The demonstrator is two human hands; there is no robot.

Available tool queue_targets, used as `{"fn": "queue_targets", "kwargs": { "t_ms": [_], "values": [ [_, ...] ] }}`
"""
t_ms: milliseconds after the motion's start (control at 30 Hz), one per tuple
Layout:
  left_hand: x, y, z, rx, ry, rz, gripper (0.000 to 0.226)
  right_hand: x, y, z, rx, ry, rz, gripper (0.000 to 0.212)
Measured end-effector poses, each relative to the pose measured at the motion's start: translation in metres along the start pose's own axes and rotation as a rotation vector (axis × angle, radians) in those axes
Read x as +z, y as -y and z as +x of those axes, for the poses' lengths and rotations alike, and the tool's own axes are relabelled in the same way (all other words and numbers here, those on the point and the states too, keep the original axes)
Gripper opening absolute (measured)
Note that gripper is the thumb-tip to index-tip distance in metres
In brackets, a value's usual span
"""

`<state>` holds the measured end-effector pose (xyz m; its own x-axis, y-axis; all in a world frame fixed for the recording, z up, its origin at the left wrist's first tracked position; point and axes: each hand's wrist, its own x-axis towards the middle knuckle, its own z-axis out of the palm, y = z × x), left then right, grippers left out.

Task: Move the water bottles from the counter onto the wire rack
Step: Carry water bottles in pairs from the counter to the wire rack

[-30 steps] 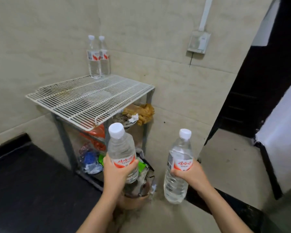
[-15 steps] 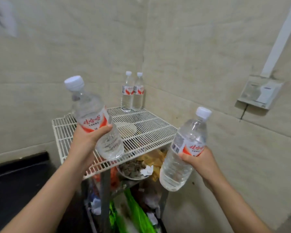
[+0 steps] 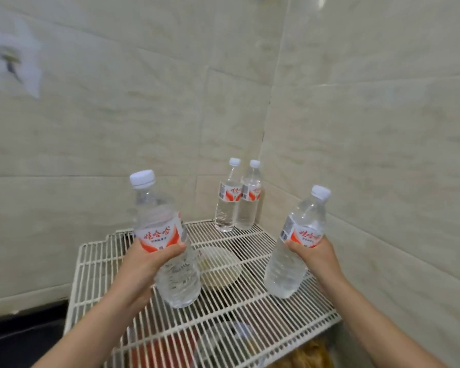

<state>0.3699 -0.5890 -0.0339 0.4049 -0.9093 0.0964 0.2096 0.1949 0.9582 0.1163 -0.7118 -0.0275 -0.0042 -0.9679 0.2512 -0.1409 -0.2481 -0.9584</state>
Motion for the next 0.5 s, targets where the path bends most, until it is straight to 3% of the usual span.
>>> {"fn": "queue_targets", "kwargs": {
  "t_ms": [500],
  "values": [
    [0.048,0.018,0.041,0.016,-0.157,0.227,0.04,0.056,-0.023,0.143,-0.084,0.27,-0.047,0.039]
  ]
}}
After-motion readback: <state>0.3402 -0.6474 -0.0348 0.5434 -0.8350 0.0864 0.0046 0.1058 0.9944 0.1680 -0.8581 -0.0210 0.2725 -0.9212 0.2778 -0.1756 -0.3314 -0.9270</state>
